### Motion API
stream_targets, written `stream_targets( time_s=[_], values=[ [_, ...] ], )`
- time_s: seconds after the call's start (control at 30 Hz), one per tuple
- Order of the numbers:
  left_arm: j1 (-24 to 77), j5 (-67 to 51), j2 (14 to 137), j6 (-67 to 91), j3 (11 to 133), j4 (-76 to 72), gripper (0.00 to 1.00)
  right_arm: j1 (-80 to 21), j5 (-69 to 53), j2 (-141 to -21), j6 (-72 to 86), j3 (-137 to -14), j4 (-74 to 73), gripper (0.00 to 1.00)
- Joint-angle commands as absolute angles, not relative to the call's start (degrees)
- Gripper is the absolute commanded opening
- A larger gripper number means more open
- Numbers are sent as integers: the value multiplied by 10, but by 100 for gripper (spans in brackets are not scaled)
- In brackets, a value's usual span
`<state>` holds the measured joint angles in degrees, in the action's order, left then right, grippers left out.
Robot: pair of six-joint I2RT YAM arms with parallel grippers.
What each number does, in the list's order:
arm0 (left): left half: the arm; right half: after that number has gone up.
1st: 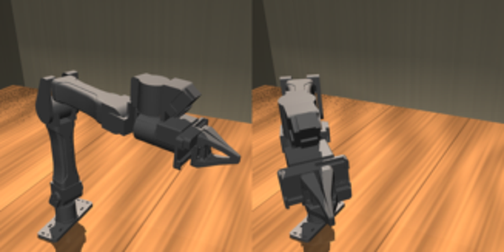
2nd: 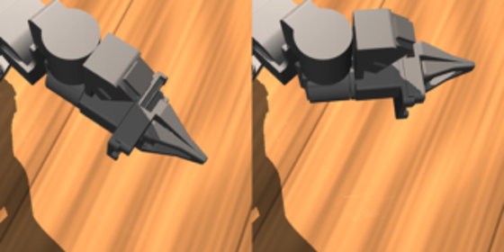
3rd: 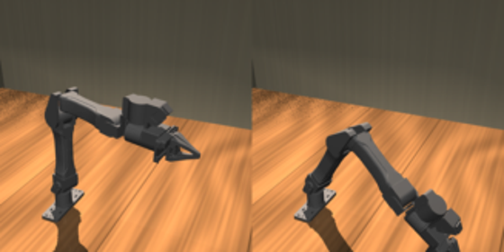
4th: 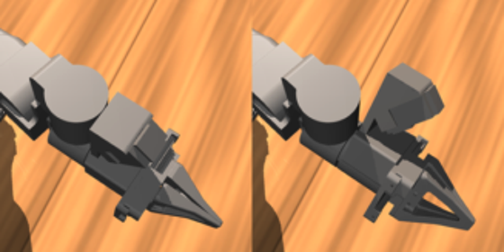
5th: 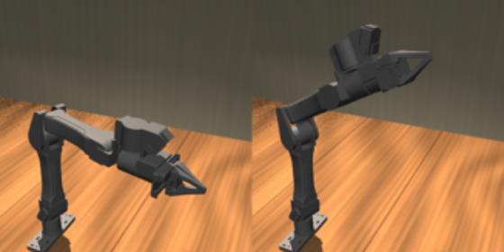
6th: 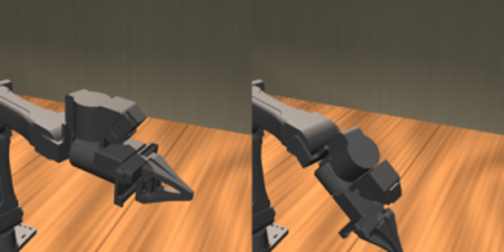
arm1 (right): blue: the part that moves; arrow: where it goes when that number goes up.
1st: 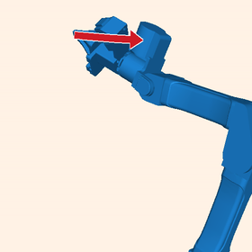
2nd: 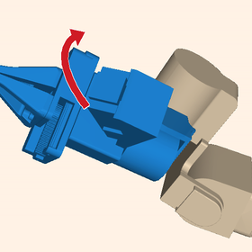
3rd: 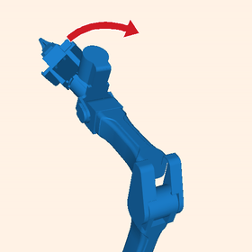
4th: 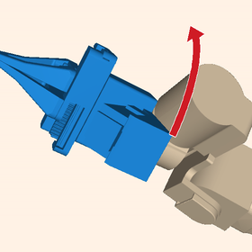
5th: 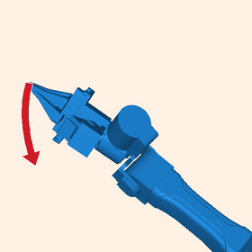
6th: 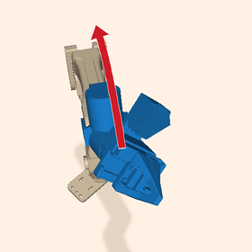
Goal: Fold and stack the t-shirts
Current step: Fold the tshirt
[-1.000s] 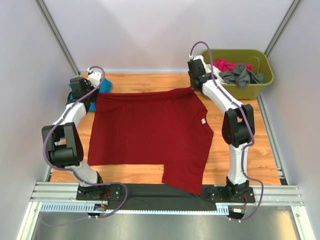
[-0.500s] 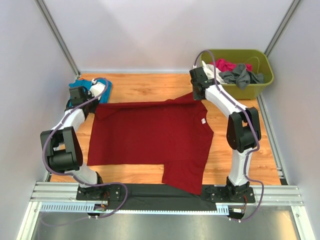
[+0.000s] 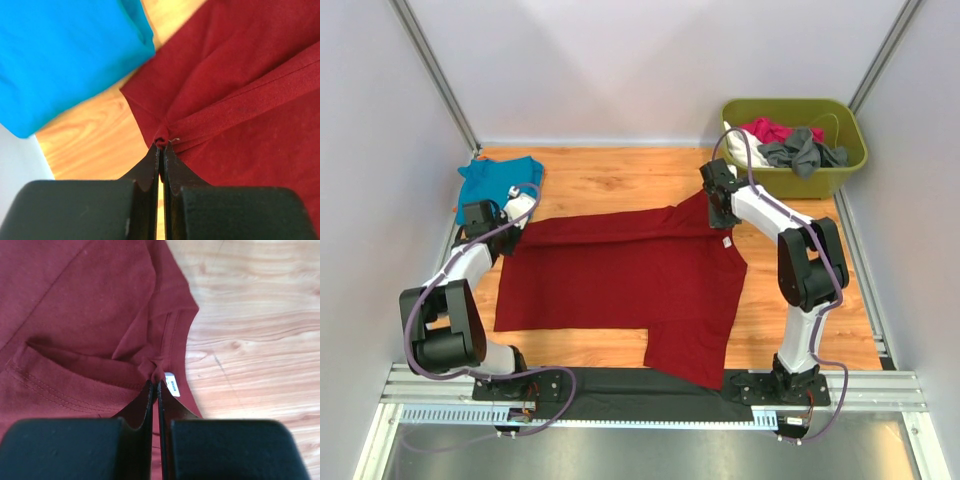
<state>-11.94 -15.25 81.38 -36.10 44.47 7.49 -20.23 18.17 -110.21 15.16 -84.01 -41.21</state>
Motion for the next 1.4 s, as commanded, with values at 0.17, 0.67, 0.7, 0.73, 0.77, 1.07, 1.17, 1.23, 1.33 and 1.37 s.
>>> stream_targets(
  time_s=[0.17,0.67,0.7,0.73,0.77,1.07,1.17,1.23,1.33,1.37],
  values=[
    [-126,-91,831,-398,458,29,0,-209,170,-1087,188,-804,-402,0],
    [-126,-70,831,-397,466,23,0,-213,186,-1026,189,-838,-445,0],
    [-126,-70,831,-395,468,25,0,-214,192,-1027,185,-865,-451,0],
    [-126,-69,832,-394,473,25,0,-214,197,-1027,178,-877,-459,0],
    [-126,-68,831,-390,475,25,0,-214,199,-1027,175,-887,-461,0],
    [-126,-53,837,-388,508,27,0,-227,233,-1007,157,-949,-485,0],
    [-126,-47,840,-387,516,21,0,-230,239,-1000,156,-939,-490,0],
    [-126,-36,842,-387,519,14,0,-231,247,-999,159,-933,-498,0],
    [-126,-40,843,-389,519,17,0,-232,237,-991,165,-906,-498,0],
    [-126,-42,843,-390,517,20,0,-233,228,-991,168,-886,-497,0]
  ],
)
